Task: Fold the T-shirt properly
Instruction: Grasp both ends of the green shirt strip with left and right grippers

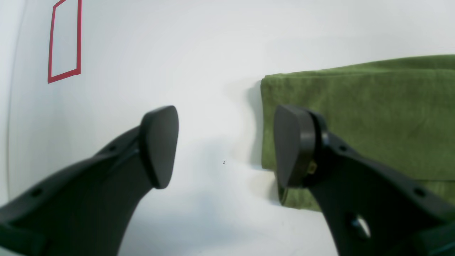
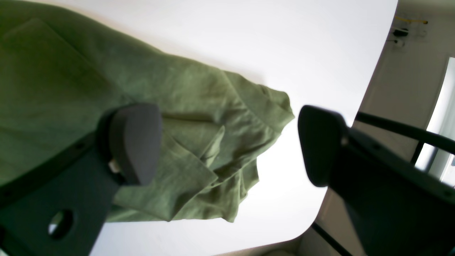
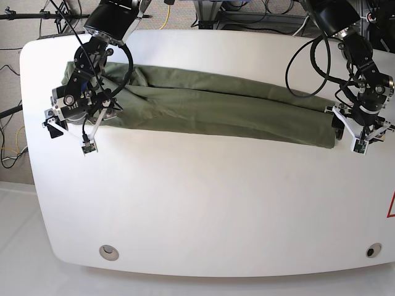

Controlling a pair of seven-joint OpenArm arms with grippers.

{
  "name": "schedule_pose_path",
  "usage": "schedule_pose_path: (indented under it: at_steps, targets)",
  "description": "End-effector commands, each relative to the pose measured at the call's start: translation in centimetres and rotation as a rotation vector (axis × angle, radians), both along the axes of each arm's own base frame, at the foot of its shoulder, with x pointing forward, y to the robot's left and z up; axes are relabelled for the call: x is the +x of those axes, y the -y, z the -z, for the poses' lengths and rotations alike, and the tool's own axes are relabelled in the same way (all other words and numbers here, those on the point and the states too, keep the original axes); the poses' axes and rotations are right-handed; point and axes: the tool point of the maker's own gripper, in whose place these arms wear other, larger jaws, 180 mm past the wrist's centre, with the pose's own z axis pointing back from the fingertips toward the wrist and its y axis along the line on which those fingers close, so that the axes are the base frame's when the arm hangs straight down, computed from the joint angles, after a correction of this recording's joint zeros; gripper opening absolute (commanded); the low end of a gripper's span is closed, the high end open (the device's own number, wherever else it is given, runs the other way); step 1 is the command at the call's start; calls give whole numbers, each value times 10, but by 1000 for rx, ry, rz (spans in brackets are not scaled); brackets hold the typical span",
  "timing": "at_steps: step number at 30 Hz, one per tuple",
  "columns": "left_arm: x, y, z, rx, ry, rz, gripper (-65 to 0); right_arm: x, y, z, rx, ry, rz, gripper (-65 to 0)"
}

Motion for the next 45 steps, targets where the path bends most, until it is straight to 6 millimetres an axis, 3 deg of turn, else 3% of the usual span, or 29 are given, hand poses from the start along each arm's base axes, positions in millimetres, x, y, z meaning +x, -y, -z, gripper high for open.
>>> schedule_pose_path:
  at_steps: [1,7,11,17,23,31,33,37,43,45]
  targets:
    - [0,-16,-16,12,52,-42,-263,4,-4,-2,16,54,-11,-76]
    - [-2,-17,-20,19,58,-43,-266,1,-4,1,24,58,-7,-93]
    - [-1,-14,-27,37,74,-30,-273,0,-3,1,28,64,-1,-167]
    - [-5,-5,-42,79,99,-2,-289,0,-13,4,49,88,-28,-382]
    - [-20,9,-43,104,90,37,-290,-1,-18,11,74,82,-33,-610]
    - [-25,20,-21,67,41,54,-284,1,-23,21,109,90,-45,-628]
    - [-25,19,7,37,-32,42,-267,4,-27,32,136,99,-63,-631]
    - [-26,24,35,-25,-85,36,-265,5,-31,43,164,98,-69,-628]
    - [-17,27,68,-107,-129,23,-262,6,-40,55,205,90,-76,-628]
    - [-15,28,70,-117,-125,24,-259,6,-42,56,213,91,-77,-627]
